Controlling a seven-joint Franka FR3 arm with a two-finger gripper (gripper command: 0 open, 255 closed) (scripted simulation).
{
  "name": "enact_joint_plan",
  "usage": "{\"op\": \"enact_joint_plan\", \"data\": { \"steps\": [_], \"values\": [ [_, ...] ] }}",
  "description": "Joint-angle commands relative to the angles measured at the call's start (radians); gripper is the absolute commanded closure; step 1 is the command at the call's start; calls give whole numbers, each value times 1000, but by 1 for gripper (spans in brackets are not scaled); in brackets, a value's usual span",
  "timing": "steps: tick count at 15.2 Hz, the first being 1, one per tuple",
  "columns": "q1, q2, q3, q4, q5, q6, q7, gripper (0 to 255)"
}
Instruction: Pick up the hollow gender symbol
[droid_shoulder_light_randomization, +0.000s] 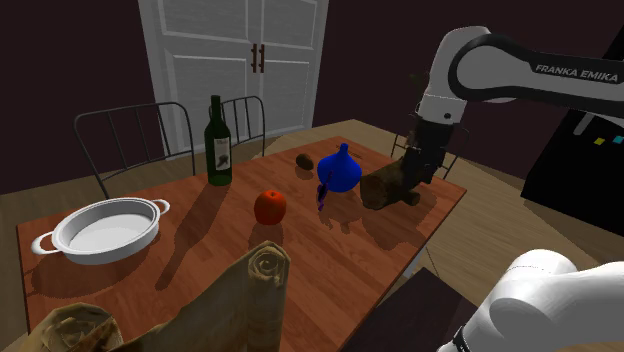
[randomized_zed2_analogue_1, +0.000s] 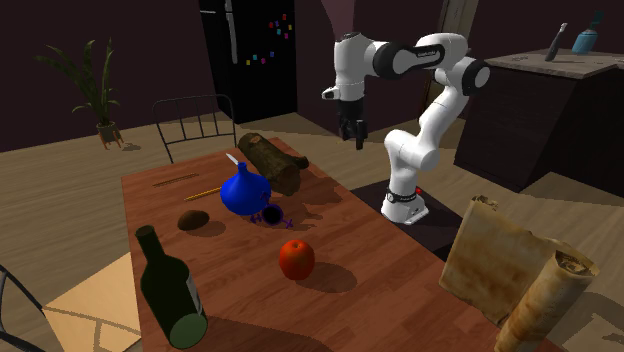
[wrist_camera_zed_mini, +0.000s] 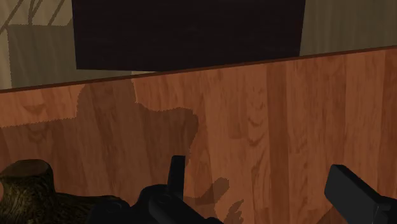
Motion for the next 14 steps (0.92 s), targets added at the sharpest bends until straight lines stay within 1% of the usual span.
{"op": "enact_joint_plan", "data": {
  "steps": [1, 7, 14],
  "values": [
    [0, 0, 0, 0, 0, 0, 0, 0],
    [-21, 170, 23, 8, 72, 202, 120, 0],
    [-40, 394, 36, 75, 144, 411, 237, 0]
  ]
}}
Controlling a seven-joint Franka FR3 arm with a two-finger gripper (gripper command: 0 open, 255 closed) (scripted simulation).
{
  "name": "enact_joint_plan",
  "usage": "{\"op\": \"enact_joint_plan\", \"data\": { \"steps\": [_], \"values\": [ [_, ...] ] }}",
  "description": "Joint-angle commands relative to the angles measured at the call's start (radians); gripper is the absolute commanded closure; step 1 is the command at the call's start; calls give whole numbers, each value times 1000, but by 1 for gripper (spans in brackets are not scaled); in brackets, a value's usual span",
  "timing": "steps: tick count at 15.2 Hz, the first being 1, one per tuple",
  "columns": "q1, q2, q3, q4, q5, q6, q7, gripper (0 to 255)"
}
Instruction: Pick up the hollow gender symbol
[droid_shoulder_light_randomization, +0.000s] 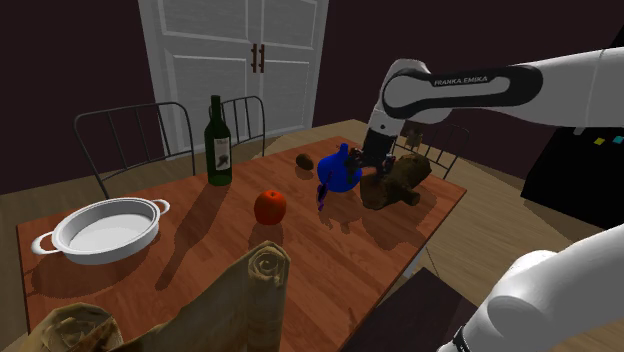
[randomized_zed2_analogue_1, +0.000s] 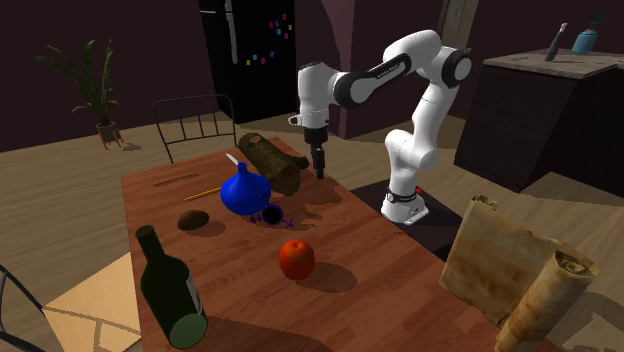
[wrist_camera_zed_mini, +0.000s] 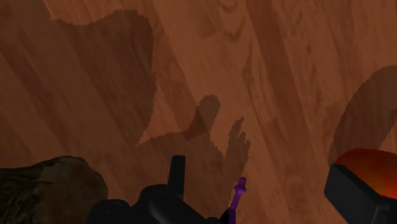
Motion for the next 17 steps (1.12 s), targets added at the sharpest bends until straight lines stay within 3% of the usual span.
{"op": "enact_joint_plan", "data": {
  "steps": [1, 12, 17],
  "values": [
    [-5, 60, 2, 20, 20, 57, 33, 0],
    [-27, 413, -10, 232, 121, 281, 170, 0],
    [-25, 439, -8, 195, 135, 342, 150, 0]
  ]
}}
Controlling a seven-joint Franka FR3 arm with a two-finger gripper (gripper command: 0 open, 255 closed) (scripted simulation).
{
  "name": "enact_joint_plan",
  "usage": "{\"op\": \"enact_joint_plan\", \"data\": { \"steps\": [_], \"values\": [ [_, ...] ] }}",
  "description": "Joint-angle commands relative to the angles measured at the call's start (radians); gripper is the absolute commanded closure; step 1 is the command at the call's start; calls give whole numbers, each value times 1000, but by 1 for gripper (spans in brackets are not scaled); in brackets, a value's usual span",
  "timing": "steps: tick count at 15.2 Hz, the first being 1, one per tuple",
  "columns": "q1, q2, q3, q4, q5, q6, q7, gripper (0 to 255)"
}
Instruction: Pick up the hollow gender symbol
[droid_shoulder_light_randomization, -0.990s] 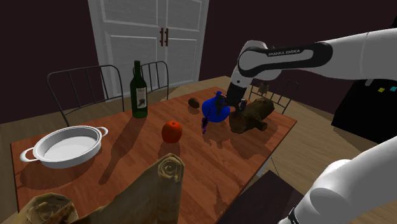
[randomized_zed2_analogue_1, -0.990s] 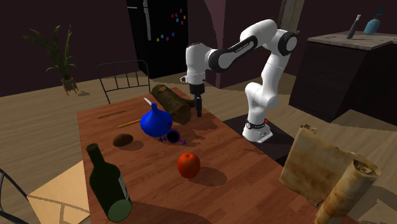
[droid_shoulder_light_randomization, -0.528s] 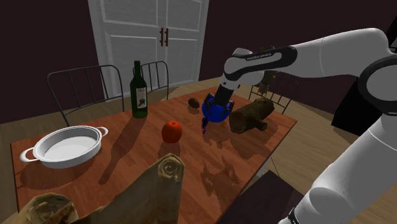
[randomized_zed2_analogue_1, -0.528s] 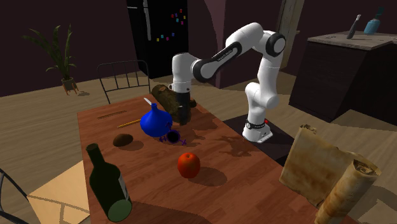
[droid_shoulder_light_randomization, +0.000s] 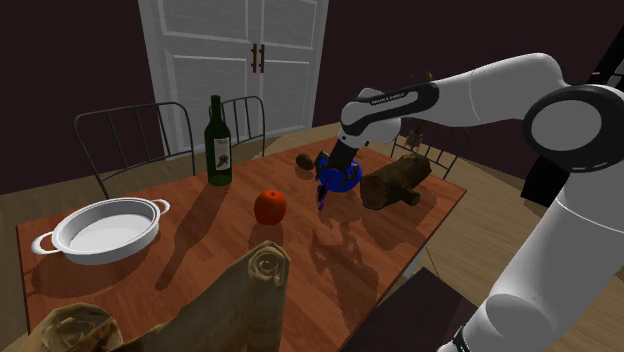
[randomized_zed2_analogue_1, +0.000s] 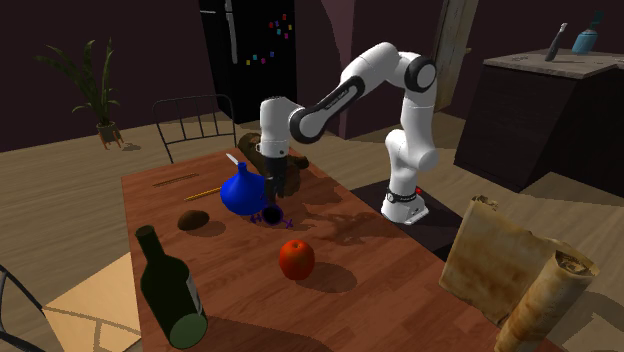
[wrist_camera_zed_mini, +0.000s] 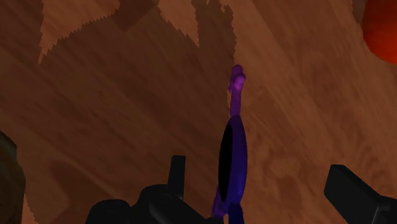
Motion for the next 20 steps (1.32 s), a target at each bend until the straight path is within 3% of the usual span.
{"op": "enact_joint_plan", "data": {
  "steps": [1, 4, 5, 14, 20],
  "values": [
    [0, 11, 1, -16, 7, 27, -9, 0],
    [1, 20, 2, -26, 12, 46, -16, 0],
    [1, 20, 2, -29, 12, 48, -16, 255],
    [1, 20, 2, -26, 12, 46, -16, 255],
    [-1, -13, -1, 16, -6, -27, 9, 255]
  ]
}}
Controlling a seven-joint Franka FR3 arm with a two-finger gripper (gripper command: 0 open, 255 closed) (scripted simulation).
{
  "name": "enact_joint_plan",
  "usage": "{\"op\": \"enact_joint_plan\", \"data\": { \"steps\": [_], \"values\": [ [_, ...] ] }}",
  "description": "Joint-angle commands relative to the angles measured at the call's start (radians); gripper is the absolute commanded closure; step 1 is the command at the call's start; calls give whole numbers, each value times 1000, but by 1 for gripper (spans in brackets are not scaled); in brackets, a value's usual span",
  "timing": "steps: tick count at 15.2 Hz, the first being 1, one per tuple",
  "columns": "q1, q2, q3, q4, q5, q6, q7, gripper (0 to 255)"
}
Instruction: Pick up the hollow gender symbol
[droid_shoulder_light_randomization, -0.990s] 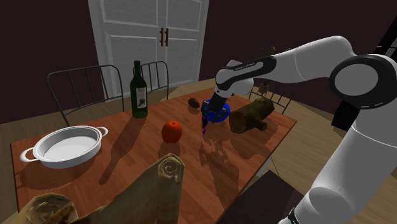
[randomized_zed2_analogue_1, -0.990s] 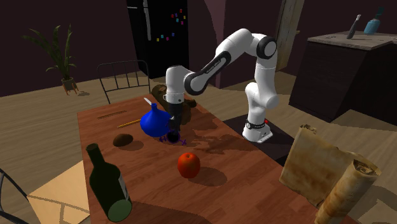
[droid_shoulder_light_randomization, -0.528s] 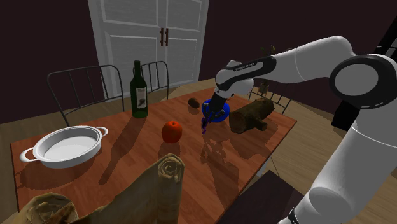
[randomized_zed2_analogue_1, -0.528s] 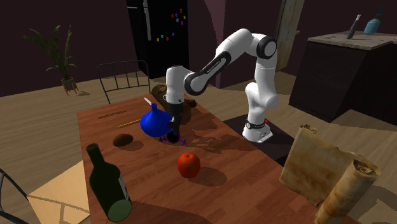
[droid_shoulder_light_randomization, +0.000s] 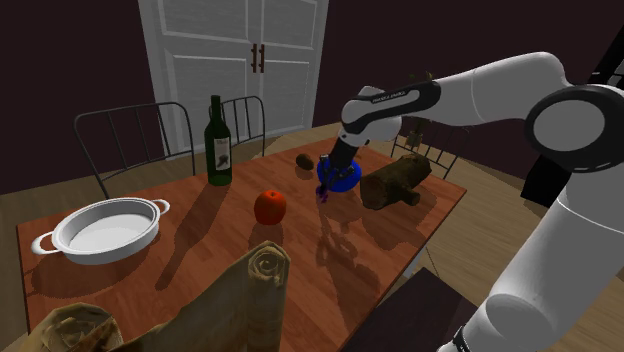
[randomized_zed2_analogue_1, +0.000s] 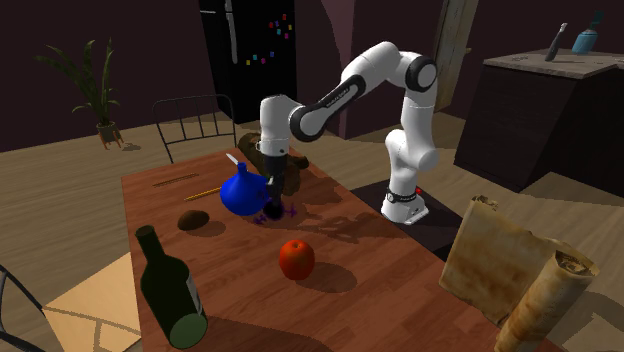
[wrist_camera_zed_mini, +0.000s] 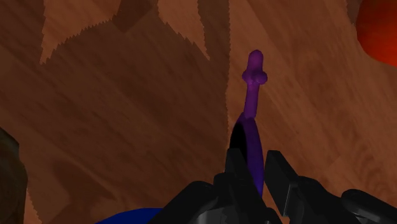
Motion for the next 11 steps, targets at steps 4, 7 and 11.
{"op": "enact_joint_plan", "data": {
  "steps": [4, 7, 11],
  "values": [
    [-3, -24, -3, 42, -13, -64, 19, 255],
    [-4, -36, -4, 69, -20, -102, 30, 255],
    [-5, -43, -5, 89, -24, -128, 38, 255]
  ]
}}
